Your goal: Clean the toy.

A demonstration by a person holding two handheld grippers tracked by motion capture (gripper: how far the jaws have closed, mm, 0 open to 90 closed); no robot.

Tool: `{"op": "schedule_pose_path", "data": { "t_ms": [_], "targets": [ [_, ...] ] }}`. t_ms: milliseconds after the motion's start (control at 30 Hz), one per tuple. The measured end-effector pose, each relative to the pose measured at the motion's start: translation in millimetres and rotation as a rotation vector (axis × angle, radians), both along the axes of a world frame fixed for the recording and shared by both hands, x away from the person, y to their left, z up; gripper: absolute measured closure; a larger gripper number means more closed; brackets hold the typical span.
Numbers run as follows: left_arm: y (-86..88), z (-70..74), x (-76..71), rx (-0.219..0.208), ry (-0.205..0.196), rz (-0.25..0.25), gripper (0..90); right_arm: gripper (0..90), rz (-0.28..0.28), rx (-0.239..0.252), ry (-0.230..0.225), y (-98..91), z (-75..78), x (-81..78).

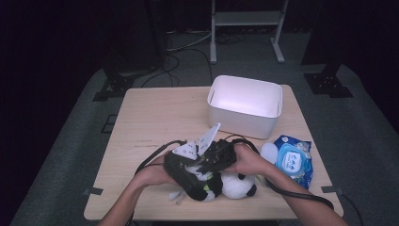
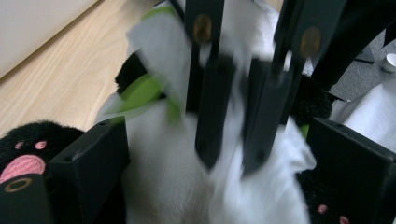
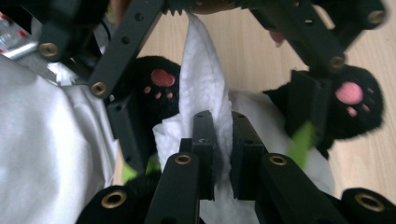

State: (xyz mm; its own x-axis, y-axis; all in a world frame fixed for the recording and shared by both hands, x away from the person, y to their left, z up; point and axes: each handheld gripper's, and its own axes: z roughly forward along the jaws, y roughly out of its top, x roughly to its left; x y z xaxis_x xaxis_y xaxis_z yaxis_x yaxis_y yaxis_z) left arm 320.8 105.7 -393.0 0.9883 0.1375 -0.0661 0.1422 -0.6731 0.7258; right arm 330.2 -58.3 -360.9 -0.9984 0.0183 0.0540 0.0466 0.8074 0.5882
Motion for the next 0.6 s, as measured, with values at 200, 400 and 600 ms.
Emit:
{"op": "schedule_pose_path", "data": {
  "t_ms": [200, 400, 600],
  "targets": [
    [1.9, -0.5, 1.3, -0.009, 0.011, 0.032, 5.0, 81.5, -0.006, -0.004, -0.009, -5.0, 2.4, 1.2],
    [0.6, -2.3, 1.5, 0.019, 0.019, 0.026, 4.2, 81.3, -0.018, -0.017, -0.026, -23.1, 12.4, 3.3],
    [-1.0, -0.9, 1.9, 0.025, 0.017, 0.025, 4.1, 81.4, -0.131, -0.023, -0.037, -55.4, 11.7, 20.9]
  ]
}}
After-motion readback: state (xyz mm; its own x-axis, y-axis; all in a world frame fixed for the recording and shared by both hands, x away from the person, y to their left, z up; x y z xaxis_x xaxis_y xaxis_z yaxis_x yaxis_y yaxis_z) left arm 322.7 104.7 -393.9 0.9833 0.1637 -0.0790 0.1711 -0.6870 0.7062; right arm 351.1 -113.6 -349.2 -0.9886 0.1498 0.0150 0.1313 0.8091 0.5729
